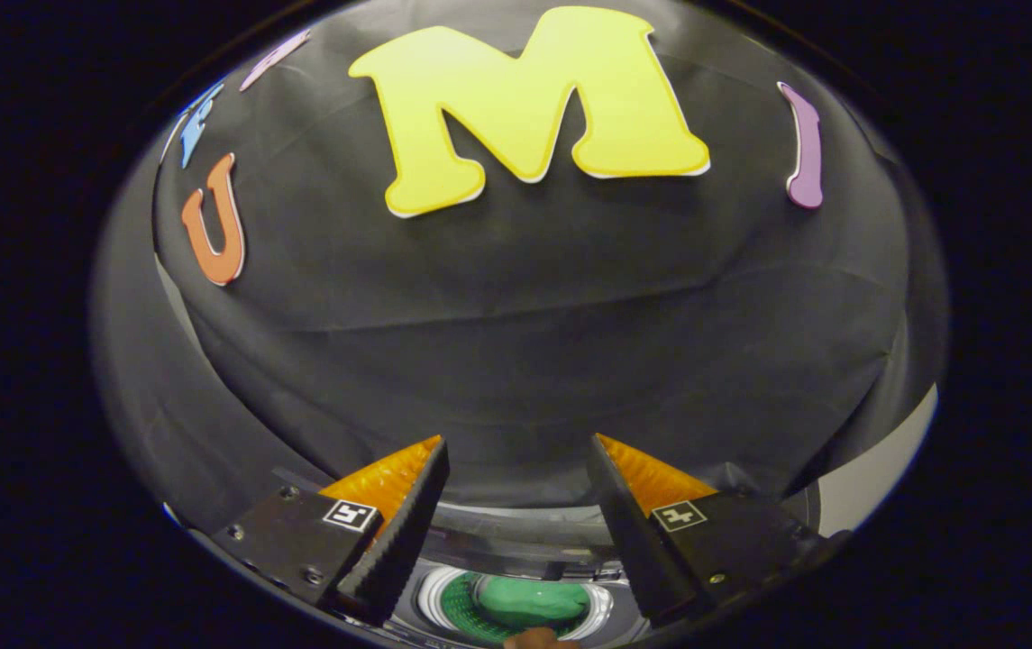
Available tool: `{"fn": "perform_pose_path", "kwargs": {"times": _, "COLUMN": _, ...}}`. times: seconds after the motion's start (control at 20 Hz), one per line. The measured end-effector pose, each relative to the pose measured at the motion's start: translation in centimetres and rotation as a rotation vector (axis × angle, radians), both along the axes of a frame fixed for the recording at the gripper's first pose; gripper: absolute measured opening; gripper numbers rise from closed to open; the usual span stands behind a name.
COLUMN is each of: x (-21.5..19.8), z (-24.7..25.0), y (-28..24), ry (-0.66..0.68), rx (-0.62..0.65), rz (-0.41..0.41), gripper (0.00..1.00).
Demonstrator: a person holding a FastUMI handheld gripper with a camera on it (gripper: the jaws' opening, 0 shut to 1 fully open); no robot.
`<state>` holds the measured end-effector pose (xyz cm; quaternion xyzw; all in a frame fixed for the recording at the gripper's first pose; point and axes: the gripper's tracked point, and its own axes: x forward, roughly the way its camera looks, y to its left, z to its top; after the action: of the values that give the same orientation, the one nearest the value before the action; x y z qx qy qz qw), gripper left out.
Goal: Put the clothes into the washing machine and then close the washing machine lid.
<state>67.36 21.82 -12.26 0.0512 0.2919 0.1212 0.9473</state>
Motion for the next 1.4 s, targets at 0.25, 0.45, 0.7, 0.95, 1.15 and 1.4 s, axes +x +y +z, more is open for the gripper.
{"fn": "perform_pose_path", "kwargs": {"times": 0.25, "x": -0.2, "z": -2.8, "y": 0.0, "ry": 0.04, "rx": -0.06, "rz": 0.004, "gripper": 0.96}}
{"fn": "perform_pose_path", "kwargs": {"times": 0.45, "x": -0.1, "z": -2.8, "y": -0.1, "ry": -0.007, "rx": -0.06, "rz": 0.007, "gripper": 0.97}}
{"fn": "perform_pose_path", "kwargs": {"times": 0.7, "x": -0.2, "z": -2.9, "y": -0.2, "ry": 0.0, "rx": -0.064, "rz": -0.014, "gripper": 0.97}}
{"fn": "perform_pose_path", "kwargs": {"times": 0.95, "x": -0.2, "z": -2.8, "y": -0.3, "ry": -0.023, "rx": -0.064, "rz": -0.031, "gripper": 0.98}}
{"fn": "perform_pose_path", "kwargs": {"times": 1.15, "x": -0.1, "z": -2.6, "y": -0.5, "ry": -0.064, "rx": -0.063, "rz": -0.049, "gripper": 0.98}}
{"fn": "perform_pose_path", "kwargs": {"times": 1.4, "x": 0.1, "z": -2.5, "y": -0.3, "ry": -0.123, "rx": -0.05, "rz": -0.042, "gripper": 0.99}}
